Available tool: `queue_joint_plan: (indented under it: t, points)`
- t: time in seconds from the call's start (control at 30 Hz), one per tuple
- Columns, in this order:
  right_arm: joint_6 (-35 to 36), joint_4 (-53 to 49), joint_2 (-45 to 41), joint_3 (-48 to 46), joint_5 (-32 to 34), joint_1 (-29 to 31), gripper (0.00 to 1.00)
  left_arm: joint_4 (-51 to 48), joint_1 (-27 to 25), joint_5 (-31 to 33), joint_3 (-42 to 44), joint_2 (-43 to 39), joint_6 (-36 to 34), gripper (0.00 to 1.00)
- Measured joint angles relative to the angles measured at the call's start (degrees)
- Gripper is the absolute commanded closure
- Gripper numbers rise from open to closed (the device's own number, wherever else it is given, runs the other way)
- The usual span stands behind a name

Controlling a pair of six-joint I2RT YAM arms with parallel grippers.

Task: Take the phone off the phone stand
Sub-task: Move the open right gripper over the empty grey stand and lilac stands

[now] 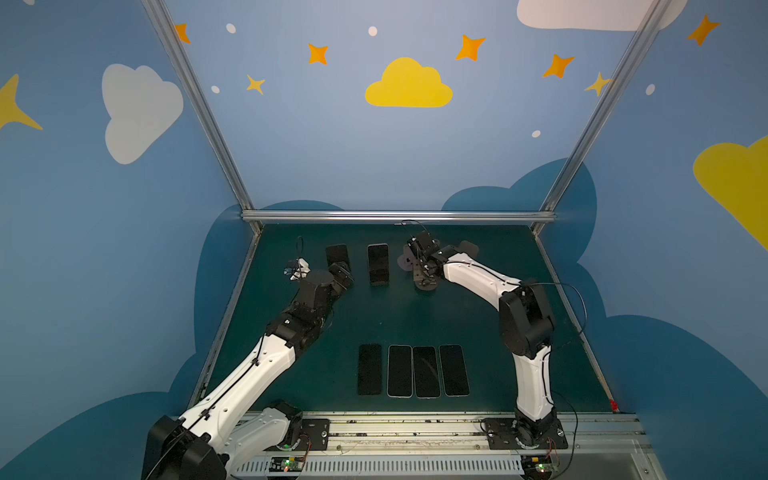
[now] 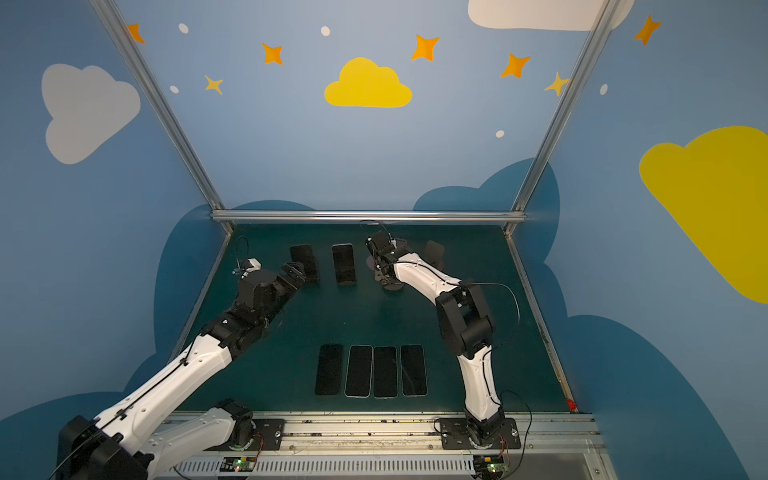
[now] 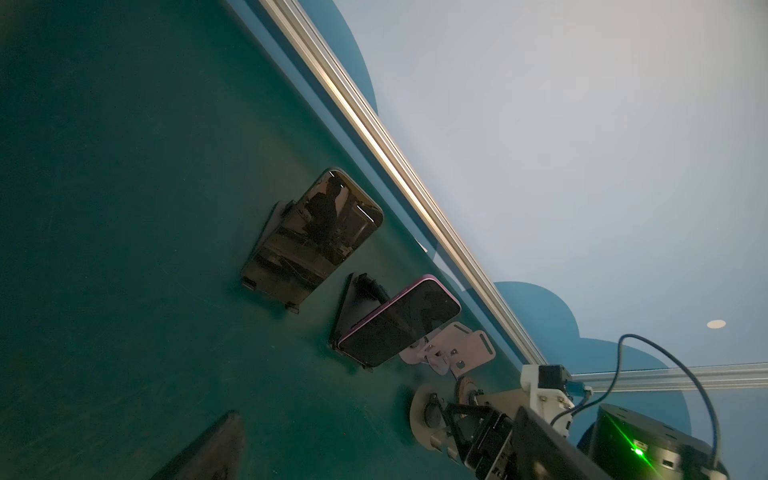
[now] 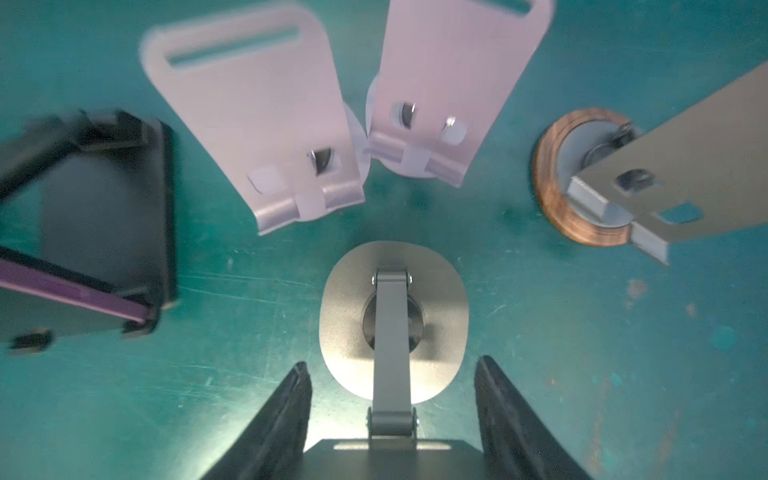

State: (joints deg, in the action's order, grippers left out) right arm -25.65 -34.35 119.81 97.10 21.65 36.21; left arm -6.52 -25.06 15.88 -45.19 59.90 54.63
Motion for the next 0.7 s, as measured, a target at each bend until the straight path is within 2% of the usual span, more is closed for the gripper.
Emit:
queue_joint_plan:
  t: [0.1,0.23,0.3,0.5,0.6,0.7]
  points:
    - [0.55,-0.07,0.83,0.00,-1.49,-0.46,0.42,0.17,0.17,-0.46,0.00,0.24,-0.15,0.00]
    - [1.33,-0.13,0.94,0.00,-3.43,-1.44,0.23,0.33,0.44,-1.33,-0.02,0.98,-0.20,0.00]
    - [1.97,-0.20,0.94,0.00,-4.39,-2.03,0.19,0.31,0.61,-1.79,0.00,1.36,-0.24,0.00]
    - [3.65,-1.77,-1.27,0.04,-6.34,-2.67,0.15,1.09,0.92,-4.09,-0.09,2.32,-1.31,0.00]
    - [4.33,-3.06,-6.16,-0.02,-6.86,-2.73,0.14,1.03,0.96,-5.20,-0.96,3.17,-2.91,0.00]
    - [4.63,-2.86,-14.60,-1.42,-8.09,-2.73,0.14,0.63,0.94,-4.94,-2.14,3.56,-5.18,0.00]
